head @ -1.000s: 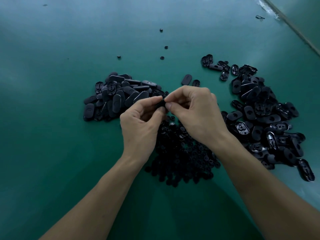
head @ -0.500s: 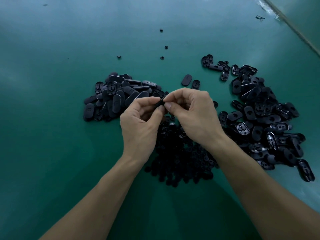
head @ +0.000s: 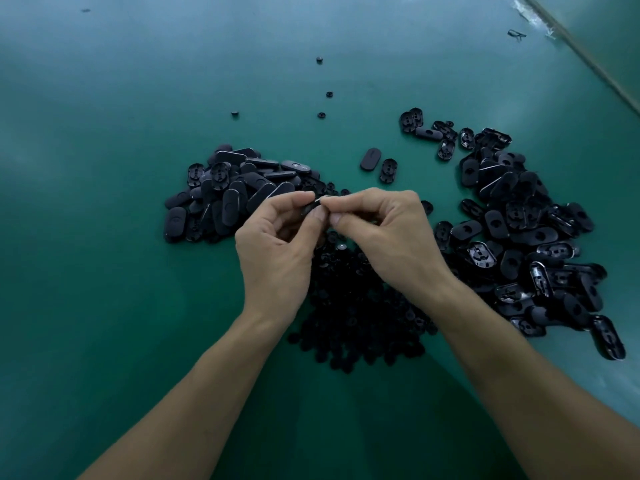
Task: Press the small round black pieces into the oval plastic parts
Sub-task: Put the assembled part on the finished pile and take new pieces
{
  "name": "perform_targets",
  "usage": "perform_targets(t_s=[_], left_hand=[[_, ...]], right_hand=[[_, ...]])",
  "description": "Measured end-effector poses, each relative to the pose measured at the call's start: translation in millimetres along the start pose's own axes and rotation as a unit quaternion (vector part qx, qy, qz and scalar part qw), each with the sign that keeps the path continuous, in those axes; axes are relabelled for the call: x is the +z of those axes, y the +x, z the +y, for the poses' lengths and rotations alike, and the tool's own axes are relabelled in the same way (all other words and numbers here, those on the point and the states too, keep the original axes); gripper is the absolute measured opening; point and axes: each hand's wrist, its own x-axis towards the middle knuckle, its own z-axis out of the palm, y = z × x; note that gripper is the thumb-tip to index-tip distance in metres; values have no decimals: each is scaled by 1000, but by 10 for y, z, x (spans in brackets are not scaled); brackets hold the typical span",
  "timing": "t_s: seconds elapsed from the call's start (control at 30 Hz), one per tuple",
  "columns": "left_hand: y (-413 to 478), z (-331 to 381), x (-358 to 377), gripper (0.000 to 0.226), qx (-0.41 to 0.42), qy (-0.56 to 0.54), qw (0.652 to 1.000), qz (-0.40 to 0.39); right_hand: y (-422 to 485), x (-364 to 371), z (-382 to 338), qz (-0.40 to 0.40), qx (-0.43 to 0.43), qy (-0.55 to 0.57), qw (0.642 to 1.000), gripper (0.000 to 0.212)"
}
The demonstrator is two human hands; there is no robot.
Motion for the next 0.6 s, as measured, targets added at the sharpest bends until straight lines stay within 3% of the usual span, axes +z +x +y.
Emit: perform_targets(t_s=[0.23,0.6], left_hand=[[-12,21,10,22,-14,-9,999,-28],[-8,43,13,23,-32,-36,998,-29]], right_hand=[[76,-166,-4,-37,-9,-42,998,24],[160,-257,-1,-71,7,-49,996,11]])
